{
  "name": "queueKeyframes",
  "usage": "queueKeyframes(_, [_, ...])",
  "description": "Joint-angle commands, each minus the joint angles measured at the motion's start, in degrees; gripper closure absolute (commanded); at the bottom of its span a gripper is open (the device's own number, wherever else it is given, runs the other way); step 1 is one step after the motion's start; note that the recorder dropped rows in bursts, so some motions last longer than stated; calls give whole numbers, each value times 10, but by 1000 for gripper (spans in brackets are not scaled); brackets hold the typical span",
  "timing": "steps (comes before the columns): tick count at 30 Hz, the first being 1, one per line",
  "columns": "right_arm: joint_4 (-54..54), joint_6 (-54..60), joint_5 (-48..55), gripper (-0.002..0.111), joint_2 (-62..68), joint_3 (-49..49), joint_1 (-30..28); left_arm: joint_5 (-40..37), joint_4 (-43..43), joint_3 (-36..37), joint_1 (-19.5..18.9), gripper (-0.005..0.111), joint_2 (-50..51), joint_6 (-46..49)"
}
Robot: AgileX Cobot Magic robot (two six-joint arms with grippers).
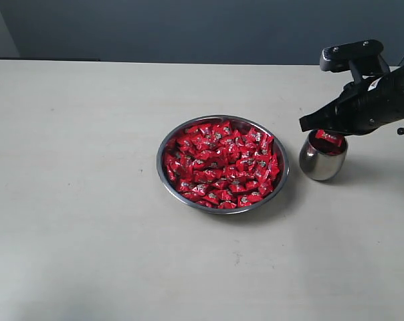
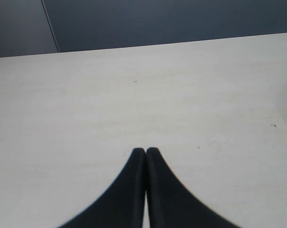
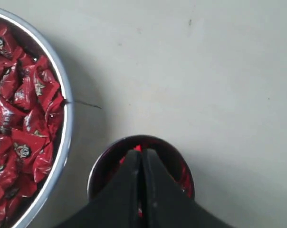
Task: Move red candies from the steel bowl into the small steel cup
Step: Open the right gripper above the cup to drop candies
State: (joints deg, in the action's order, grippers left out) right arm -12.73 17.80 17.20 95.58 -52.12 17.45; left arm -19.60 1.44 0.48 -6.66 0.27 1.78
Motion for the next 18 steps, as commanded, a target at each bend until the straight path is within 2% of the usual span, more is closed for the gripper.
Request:
queueKeyframes(1, [7, 3, -3, 108, -2, 3, -3, 3, 1, -5, 5, 106, -3, -1])
queueKeyframes(5, [7, 3, 0, 105, -2, 3, -3, 3, 1, -5, 5, 106, -3, -1])
queueKeyframes(7, [7, 3, -3, 94, -2, 3, -3, 3, 1, -5, 5, 106, -3, -1])
queueKeyframes(11, [11, 3, 0, 66, -2, 3, -3, 3, 1, -5, 5, 106, -3, -1])
queueKeyframes(12, [12, 3, 0, 62, -4, 3, -3, 3, 1, -5, 5, 106, -3, -1])
queueKeyframes(15, [2, 3, 0, 61, -22, 3, -1, 3, 1, -5, 5, 106, -3, -1])
queueKeyframes(18, [-31, 3, 12, 61, -42, 3, 27, 3, 1, -5, 5, 106, -3, -1])
